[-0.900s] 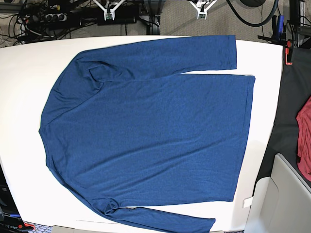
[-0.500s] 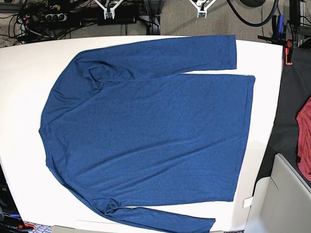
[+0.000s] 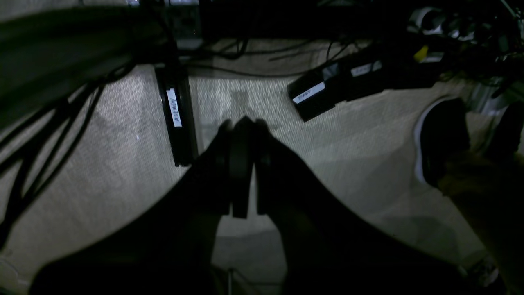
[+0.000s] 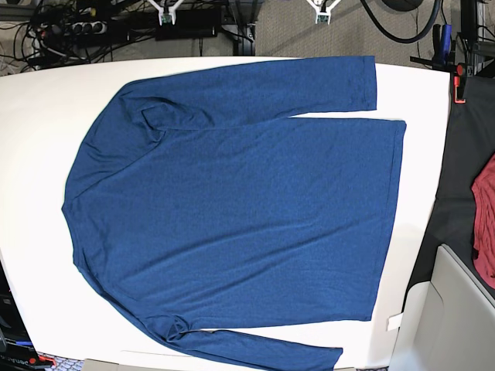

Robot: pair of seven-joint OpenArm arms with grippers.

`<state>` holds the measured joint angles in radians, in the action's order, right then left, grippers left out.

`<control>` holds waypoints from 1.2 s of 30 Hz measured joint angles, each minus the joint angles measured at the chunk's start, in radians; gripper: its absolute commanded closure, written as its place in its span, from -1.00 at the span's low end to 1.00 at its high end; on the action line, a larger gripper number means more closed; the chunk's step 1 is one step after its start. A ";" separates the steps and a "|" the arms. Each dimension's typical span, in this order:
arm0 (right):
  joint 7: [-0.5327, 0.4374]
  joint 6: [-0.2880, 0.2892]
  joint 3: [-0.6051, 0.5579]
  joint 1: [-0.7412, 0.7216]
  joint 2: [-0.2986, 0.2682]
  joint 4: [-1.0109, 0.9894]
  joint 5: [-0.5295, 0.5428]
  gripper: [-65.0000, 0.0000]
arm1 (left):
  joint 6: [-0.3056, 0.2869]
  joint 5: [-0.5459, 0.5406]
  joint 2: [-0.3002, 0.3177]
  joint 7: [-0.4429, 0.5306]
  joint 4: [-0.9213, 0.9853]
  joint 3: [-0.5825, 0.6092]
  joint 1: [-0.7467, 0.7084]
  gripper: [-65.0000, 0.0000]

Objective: Fold the T-shirt properly

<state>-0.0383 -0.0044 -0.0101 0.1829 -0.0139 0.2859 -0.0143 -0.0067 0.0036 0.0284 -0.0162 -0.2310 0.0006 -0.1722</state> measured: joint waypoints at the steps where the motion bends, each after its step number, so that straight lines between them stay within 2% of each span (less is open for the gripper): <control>1: 0.001 0.000 0.000 0.003 -0.003 0.000 0.000 1.00 | 0.000 0.000 0.000 0.001 0.000 0.000 -0.005 1.00; 5: -0.001 0.007 0.000 0.033 -0.017 0.035 -0.001 1.00 | -0.004 0.000 0.016 -0.002 0.001 0.000 -0.031 1.00; 9: 0.003 0.003 -0.001 0.106 -0.062 0.137 -0.005 1.00 | -0.003 -0.001 0.053 0.002 -0.006 0.000 -0.057 1.00; 17: 0.009 0.001 -0.003 0.243 -0.146 0.343 -0.002 1.00 | -0.001 -0.005 0.094 -0.002 -0.237 0.000 -0.228 1.00; 23: 0.011 0.003 0.003 0.404 -0.217 0.593 -0.002 1.00 | -0.004 -0.007 0.136 -0.006 -0.468 -0.019 -0.364 1.00; 28: 0.015 -0.001 0.004 0.495 -0.270 0.771 -0.002 1.00 | 0.000 -0.011 0.133 -0.003 -0.692 -0.135 -0.488 1.00; 36: 0.029 0.001 0.035 0.646 -0.321 1.022 -0.008 1.00 | -0.006 -0.008 0.135 -0.012 -1.045 -0.146 -0.677 1.00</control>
<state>-0.0093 -0.0036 0.0250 0.8288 -0.3351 1.3075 -0.0223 -0.0128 -0.0040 0.1631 -0.0284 -1.2758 -0.1452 -0.8490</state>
